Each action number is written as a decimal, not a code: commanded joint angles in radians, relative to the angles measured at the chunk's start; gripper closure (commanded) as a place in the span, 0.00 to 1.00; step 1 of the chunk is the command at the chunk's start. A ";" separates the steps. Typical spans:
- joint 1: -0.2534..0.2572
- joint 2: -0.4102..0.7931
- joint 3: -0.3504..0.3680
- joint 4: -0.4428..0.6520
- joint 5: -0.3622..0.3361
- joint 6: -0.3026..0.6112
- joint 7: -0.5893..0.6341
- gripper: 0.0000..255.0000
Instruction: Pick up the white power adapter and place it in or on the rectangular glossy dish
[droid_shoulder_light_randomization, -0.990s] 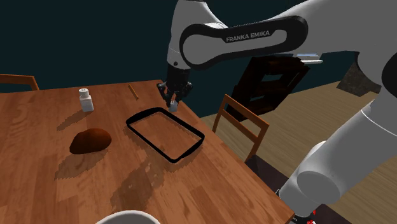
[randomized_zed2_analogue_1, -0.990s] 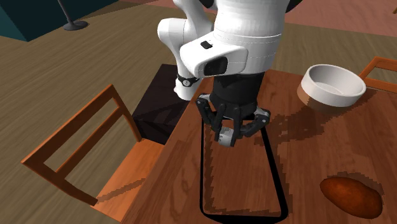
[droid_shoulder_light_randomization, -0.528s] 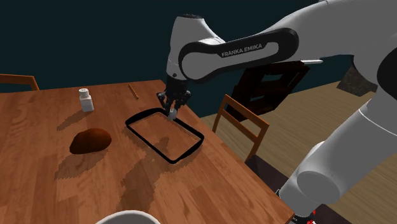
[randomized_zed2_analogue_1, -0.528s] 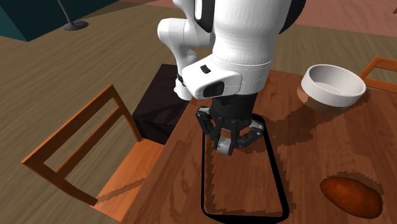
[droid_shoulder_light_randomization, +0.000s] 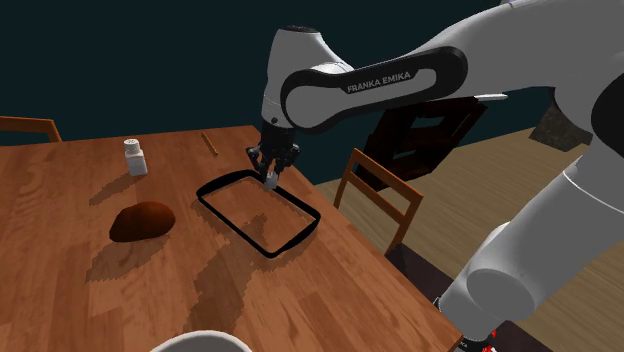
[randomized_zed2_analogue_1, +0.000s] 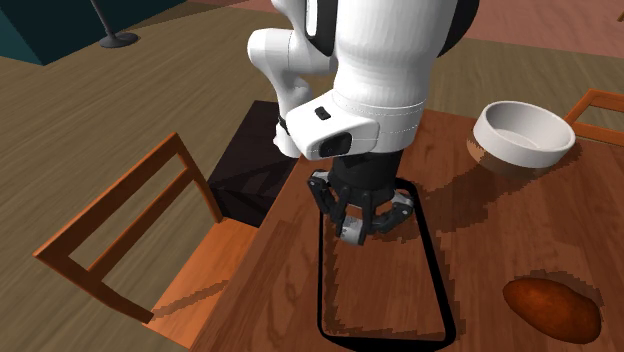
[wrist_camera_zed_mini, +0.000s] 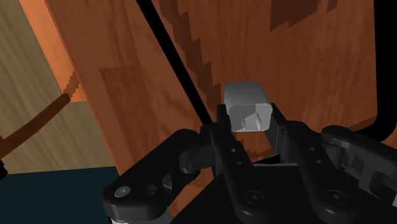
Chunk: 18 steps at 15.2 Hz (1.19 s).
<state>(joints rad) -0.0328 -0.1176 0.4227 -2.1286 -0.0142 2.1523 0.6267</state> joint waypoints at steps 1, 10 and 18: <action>0.000 0.000 0.000 0.000 0.000 0.000 0.000 0.00; 0.002 -0.051 -0.007 0.077 0.024 -0.123 -0.017 0.00; 0.002 -0.051 -0.007 0.077 0.024 -0.123 -0.017 0.00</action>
